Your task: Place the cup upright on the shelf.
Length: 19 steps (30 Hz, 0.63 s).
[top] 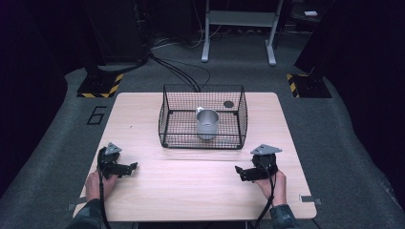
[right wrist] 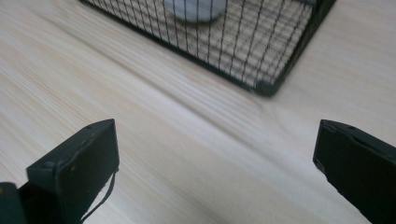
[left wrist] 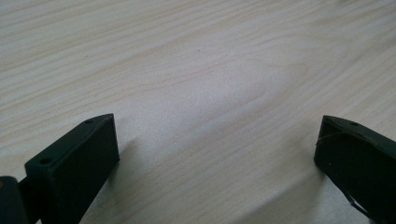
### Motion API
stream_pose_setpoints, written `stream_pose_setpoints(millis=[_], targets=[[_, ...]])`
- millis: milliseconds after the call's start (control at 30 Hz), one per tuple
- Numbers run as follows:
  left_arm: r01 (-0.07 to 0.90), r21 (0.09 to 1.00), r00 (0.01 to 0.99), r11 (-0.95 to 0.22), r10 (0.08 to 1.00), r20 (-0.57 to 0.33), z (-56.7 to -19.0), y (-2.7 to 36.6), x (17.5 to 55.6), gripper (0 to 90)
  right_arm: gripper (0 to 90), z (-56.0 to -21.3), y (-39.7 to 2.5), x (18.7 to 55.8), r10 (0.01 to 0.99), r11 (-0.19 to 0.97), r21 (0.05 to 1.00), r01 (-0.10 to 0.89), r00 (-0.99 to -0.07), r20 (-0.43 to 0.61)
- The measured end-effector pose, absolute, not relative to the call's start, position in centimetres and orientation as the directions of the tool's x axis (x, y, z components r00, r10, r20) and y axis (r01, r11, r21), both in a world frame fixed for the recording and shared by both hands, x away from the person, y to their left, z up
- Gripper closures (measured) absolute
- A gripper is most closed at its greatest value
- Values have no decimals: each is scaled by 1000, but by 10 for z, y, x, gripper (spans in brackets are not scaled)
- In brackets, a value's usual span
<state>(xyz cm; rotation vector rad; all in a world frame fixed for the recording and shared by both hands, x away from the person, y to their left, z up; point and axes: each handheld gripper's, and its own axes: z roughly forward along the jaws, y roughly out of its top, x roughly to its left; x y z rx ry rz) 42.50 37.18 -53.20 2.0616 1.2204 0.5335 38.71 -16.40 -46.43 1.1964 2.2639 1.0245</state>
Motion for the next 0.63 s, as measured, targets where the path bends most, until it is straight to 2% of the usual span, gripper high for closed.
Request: stream_pose_setpoints(millis=[233,633], targets=[[603,724,478,-335,878,8,-532,372,425,0,0,-508,-171,378,853,366,728,579,-521,-15],[603,724,478,-335,878,8,-532,372,425,0,0,-528,-172,377,868,352,723,595,-496,-14]])
